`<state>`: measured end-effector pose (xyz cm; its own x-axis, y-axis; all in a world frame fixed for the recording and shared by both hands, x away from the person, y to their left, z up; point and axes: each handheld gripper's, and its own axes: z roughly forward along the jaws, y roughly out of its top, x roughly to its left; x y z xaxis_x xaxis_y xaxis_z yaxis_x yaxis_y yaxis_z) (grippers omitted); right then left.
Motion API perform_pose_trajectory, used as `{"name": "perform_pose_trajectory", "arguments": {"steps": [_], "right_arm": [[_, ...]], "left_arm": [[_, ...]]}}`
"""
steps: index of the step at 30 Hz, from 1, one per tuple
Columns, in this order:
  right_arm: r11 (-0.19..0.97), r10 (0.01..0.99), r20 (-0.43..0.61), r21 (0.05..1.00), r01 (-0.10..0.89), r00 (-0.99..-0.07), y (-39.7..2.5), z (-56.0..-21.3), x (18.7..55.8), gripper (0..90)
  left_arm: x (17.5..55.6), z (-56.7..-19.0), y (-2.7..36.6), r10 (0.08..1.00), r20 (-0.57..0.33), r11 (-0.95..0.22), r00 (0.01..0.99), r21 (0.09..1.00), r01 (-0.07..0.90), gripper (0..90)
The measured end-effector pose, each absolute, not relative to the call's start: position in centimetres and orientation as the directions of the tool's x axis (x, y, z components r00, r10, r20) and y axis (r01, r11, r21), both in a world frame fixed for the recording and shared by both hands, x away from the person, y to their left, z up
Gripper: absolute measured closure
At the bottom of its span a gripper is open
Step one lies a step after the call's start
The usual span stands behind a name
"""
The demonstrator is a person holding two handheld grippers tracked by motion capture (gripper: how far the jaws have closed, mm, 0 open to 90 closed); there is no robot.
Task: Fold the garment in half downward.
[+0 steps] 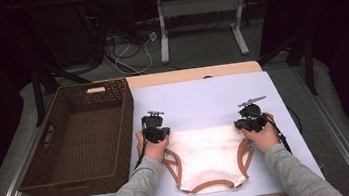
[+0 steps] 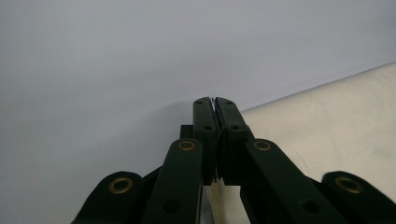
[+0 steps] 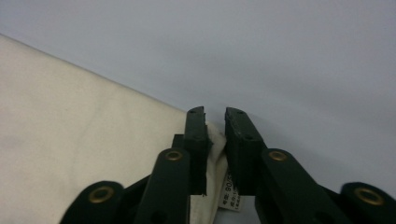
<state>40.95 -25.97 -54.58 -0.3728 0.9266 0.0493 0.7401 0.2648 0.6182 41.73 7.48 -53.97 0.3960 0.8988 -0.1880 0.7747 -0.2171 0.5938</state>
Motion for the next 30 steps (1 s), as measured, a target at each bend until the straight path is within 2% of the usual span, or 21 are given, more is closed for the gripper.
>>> {"name": "perform_pose_trajectory", "arguments": {"steps": [5,16,30], "right_arm": [[0.279,0.923,0.033,0.628,0.726,-0.383,-25.6,-54.0,40.6,86.7],[0.282,0.912,0.021,0.693,0.664,-0.41,-24.7,-49.4,39.3,87.0],[0.26,0.915,0.031,0.715,0.648,-0.402,-23.8,-47.1,41.1,87.1]], "left_arm": [[41.5,-53.0,7.6,0.901,-0.194,-0.203,0.389,0.604,0.77,88.2],[40.9,-49.6,7.2,0.897,-0.164,-0.217,0.411,0.647,0.731,88.4],[43.2,-47.7,8.1,0.921,-0.157,-0.175,0.355,0.649,0.74,88.4]]}}
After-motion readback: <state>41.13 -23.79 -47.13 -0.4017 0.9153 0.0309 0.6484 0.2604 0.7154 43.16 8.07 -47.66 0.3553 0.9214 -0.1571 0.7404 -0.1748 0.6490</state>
